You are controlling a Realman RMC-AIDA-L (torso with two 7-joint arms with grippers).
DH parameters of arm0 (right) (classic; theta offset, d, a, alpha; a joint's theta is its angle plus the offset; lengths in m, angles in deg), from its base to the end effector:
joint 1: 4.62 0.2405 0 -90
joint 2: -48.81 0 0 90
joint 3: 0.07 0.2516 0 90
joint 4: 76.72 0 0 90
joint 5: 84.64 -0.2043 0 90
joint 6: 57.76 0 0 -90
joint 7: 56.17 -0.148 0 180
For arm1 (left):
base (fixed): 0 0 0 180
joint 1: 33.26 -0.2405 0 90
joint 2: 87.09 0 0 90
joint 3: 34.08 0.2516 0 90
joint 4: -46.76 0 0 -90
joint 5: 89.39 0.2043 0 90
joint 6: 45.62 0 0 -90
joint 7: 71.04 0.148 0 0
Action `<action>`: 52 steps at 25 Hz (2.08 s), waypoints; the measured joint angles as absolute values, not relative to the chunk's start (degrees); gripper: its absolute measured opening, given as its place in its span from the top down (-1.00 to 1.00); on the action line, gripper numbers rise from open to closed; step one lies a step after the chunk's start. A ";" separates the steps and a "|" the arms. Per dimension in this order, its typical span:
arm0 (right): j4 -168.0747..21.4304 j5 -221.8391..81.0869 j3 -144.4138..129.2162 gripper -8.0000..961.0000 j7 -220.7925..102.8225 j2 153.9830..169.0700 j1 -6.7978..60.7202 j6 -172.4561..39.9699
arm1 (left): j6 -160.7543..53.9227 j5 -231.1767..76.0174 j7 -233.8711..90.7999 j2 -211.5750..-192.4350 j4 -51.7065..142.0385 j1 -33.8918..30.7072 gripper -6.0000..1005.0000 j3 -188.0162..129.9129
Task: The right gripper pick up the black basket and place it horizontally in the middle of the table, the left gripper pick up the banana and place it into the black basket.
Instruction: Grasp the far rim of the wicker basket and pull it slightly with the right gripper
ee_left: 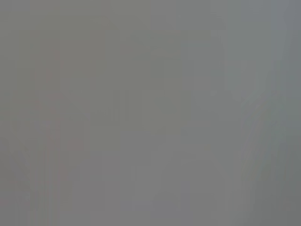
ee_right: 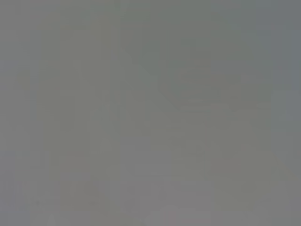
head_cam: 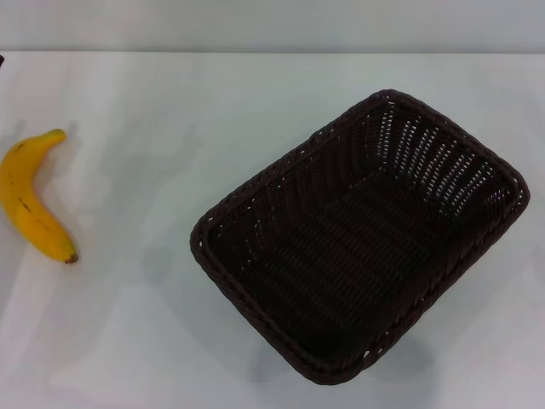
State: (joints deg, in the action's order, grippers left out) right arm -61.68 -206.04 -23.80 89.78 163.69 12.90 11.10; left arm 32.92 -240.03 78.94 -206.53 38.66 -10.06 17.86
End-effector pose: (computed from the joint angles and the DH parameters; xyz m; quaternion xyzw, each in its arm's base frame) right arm 0.3989 0.2965 0.1080 -0.6213 0.2689 0.3039 0.6703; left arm -0.3248 0.3223 0.0480 -0.6267 -0.2372 -0.4315 0.6040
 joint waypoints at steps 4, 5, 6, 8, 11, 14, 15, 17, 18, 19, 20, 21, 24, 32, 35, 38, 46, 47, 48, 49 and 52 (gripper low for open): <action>-61.69 -205.97 -23.82 -0.81 90.13 163.69 12.82 11.12 | 33.06 -240.18 78.79 -206.53 38.70 -10.03 -0.72 17.85; -61.69 -206.04 -23.80 -0.81 90.15 163.69 12.76 11.12 | 33.06 -240.18 78.79 -206.53 38.72 -10.01 -0.72 17.84; -61.69 -206.10 -23.79 -0.80 90.15 163.69 12.69 11.13 | 33.06 -240.18 78.78 -206.53 38.74 -9.96 -0.72 17.85; -61.68 -206.12 -23.78 -0.80 90.19 163.68 12.61 11.20 | 33.06 -240.18 78.77 -206.53 38.78 -9.91 -0.72 17.86; -61.25 -205.99 -23.88 -0.80 90.11 163.64 12.35 12.00 | 33.06 -240.24 78.70 -206.53 38.78 -10.00 -0.72 17.86; -59.09 -203.80 -26.39 -0.79 86.75 163.15 12.23 12.08 | 33.06 -240.24 78.65 -206.53 38.78 -10.33 -0.72 17.86; -57.70 -202.53 -27.43 -0.79 84.47 163.01 12.13 11.90 | 33.06 -240.23 78.64 -206.53 38.78 -10.35 -0.72 17.86; -53.56 -198.97 -29.13 -0.79 78.04 162.76 11.95 11.47 | 33.12 -240.17 78.62 -206.53 38.73 -10.51 -0.72 17.86; -51.42 -196.95 -29.71 -0.79 74.83 162.65 11.92 11.39 | 33.21 -240.16 78.59 -206.53 38.68 -10.58 -0.72 17.86; -48.46 -194.22 -30.13 -0.79 70.72 162.48 11.95 11.34 | 33.37 -240.17 78.52 -206.53 38.64 -10.65 -0.72 17.86; -45.20 -190.98 -30.43 -0.79 66.07 162.30 12.11 11.32 | 33.76 -240.17 78.46 -206.52 38.64 -10.74 -0.72 17.86; -41.97 -187.31 -30.60 -0.78 60.95 162.09 12.46 11.34 | 34.25 -240.12 78.43 -206.51 38.63 -10.85 -0.72 17.86; -32.28 -176.10 -31.87 -0.78 44.44 160.92 14.23 12.19 | 36.56 -239.79 78.40 -206.45 38.62 -11.74 -0.72 17.86; -9.79 -147.73 -45.09 -0.77 0.33 155.83 23.06 20.87 | 40.71 -240.09 77.12 -206.09 37.47 -14.82 -0.72 17.38; -5.08 -137.58 -48.13 -0.77 -9.37 155.97 28.31 25.64 | 40.60 -240.10 77.08 -206.06 37.33 -15.59 -0.72 17.28; -3.77 -128.92 -49.01 -0.76 -14.85 156.64 34.32 32.15 | 40.00 -240.17 77.09 -206.05 37.33 -15.87 -0.72 17.13; -11.27 -119.33 -49.33 -0.75 -20.53 157.38 47.36 42.46 | 39.53 -240.24 77.51 -205.60 37.27 -16.11 -0.72 17.05; -12.08 -118.63 -49.65 -0.75 -21.04 157.55 48.40 42.48 | 39.32 -240.32 77.53 -205.48 37.26 -16.16 -0.72 17.04; -13.09 -117.55 -50.00 -0.75 -21.54 157.75 49.41 42.46 | 39.23 -240.34 77.53 -205.38 37.26 -16.20 -0.72 17.03; -14.21 -116.37 -50.49 -0.75 -21.98 158.13 50.46 42.31 | 39.21 -240.35 77.53 -205.22 37.25 -16.23 -0.72 17.04; -17.30 -112.05 -51.25 -0.74 -22.86 159.70 53.56 41.77 | 39.16 -240.36 77.55 -204.88 36.94 -16.45 -0.72 17.04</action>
State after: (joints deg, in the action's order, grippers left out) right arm -17.30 -112.05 -51.25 -22.86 159.70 53.56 41.77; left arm 39.16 -240.36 77.55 -204.88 36.94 -16.45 17.04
